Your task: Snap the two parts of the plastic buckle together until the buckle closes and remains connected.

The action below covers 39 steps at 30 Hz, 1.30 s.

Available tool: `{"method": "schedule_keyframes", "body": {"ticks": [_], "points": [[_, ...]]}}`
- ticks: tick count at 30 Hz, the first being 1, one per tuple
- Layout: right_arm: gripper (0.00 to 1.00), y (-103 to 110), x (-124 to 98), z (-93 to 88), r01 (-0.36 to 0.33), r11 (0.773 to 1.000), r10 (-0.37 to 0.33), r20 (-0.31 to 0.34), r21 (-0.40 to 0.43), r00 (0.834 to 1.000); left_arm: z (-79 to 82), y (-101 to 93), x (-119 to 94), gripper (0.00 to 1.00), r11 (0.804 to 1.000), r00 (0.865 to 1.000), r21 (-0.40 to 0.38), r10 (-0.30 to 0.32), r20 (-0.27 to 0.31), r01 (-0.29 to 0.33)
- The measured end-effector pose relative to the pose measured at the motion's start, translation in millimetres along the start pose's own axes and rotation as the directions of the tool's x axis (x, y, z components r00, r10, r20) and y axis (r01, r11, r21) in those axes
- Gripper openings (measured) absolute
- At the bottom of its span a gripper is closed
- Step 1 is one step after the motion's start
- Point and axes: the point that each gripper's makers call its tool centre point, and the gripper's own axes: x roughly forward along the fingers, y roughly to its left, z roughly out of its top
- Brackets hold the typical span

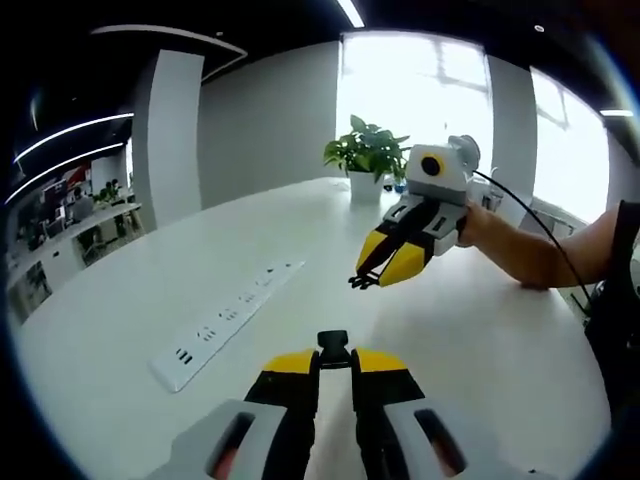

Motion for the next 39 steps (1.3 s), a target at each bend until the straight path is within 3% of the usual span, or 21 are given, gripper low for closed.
{"method": "schedule_keyframes", "body": {"ticks": [10,22,29,39], "points": [[0.12,-5.5,-8.7,6.1,0.033,0.999,-0.033,0.002,-0.016,0.999,4.6,-0.7,-4.9,0.11,1.000,1.000,-0.001,0.003,0.010,-0.003],[0.12,2.3,-12.9,16.3,0.020,0.999,-0.020,0.014,-0.043,1.000,8.0,-4.9,-8.7,0.11,1.000,1.000,0.014,0.008,0.001,-0.008],[0.12,0.5,-15.4,21.2,0.033,0.999,-0.032,0.032,-0.037,0.999,15.4,-4.9,-14.3,0.11,0.999,1.000,0.032,0.020,0.023,-0.021],[0.12,-5.7,-20.5,25.1,0.058,0.998,-0.056,0.048,-0.035,0.997,25.7,6.2,-25.0,0.11,0.998,0.996,-0.038,0.060,0.065,-0.058]]}}
